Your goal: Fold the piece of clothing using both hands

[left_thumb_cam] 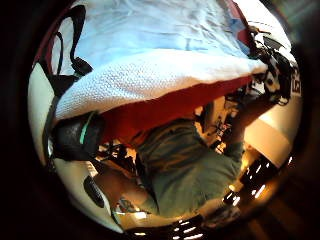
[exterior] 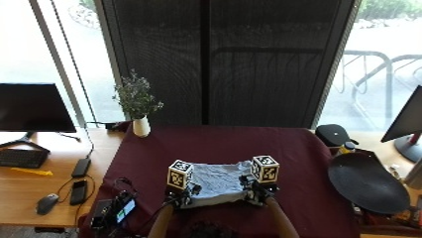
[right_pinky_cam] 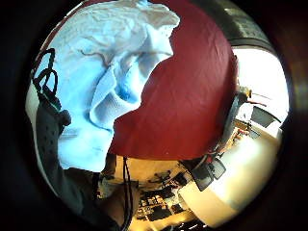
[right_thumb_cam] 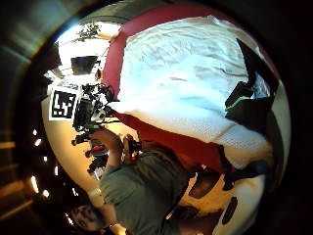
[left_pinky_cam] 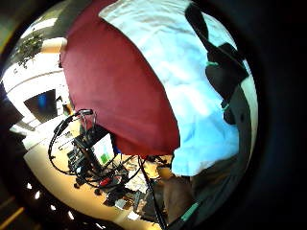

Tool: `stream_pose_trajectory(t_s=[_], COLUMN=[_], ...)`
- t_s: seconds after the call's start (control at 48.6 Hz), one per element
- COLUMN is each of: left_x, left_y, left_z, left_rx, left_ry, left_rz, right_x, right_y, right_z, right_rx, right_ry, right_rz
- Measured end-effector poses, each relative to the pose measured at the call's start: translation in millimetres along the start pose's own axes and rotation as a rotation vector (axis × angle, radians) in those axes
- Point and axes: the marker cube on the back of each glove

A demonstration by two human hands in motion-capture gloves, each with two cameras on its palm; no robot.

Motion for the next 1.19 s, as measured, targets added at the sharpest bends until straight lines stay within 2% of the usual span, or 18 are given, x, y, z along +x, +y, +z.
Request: stream_pose_trajectory(t_s=[0.062, 0.123, 0.288, 0.37, 0.432, 0.453, 0.494, 0.617, 0.658, 0.679, 0.761, 0.844, 0.885, 0.967, 1.029, 1.07, 1.111, 1.193], left_x=[-6, -14, -23, -23, -33, -34, -33, -35, -33, -36, -63, -74, -70, -56, -48, -41, -37, -35], left_y=[-6, -19, -82, -95, -132, -144, -153, -150, -147, -147, -155, -143, -139, -135, -138, -142, -146, -152], left_z=[-21, -42, -90, -111, -115, -112, -99, -69, -65, -68, -92, -99, -100, -92, -81, -70, -59, -42], left_rx=[0.038, 0.097, 0.317, 0.395, 0.506, 0.511, 0.420, 0.177, 0.152, 0.207, 0.598, 0.763, 0.825, 0.861, 0.844, 0.812, 0.764, 0.701], left_ry=[-0.001, -0.020, -0.145, -0.239, -0.322, -0.326, -0.297, -0.214, -0.173, -0.177, -0.296, -0.313, -0.277, -0.206, -0.191, -0.179, -0.181, -0.207], left_rz=[-0.020, -0.080, -0.267, -0.347, -0.351, -0.339, -0.318, -0.332, -0.316, -0.329, -0.440, -0.480, -0.464, -0.414, -0.392, -0.375, -0.368, -0.367], right_x=[7, 15, 26, 28, 39, 43, 49, 68, 72, 74, 80, 91, 113, 150, 141, 130, 118, 106], right_y=[-14, -31, -92, -115, -140, -148, -161, -178, -175, -171, -151, -127, -126, -121, -80, -58, -53, -40], right_z=[-22, -43, -91, -101, -102, -102, -101, -95, -95, -95, -102, -101, -81, -31, -24, -24, -18, 5], right_rx=[0.015, 0.075, 0.397, 0.419, 0.450, 0.458, 0.450, 0.447, 0.452, 0.455, 0.562, 0.680, 0.661, 0.503, 0.416, 0.414, 0.390, 0.193], right_ry=[-0.054, -0.129, -0.227, -0.200, -0.150, -0.133, -0.115, -0.107, -0.129, -0.145, -0.243, -0.346, -0.339, -0.296, -0.192, -0.150, -0.191, -0.233], right_rz=[0.023, 0.069, 0.265, 0.316, 0.355, 0.365, 0.381, 0.458, 0.485, 0.492, 0.488, 0.448, 0.494, 0.641, 0.753, 0.800, 0.790, 0.826])
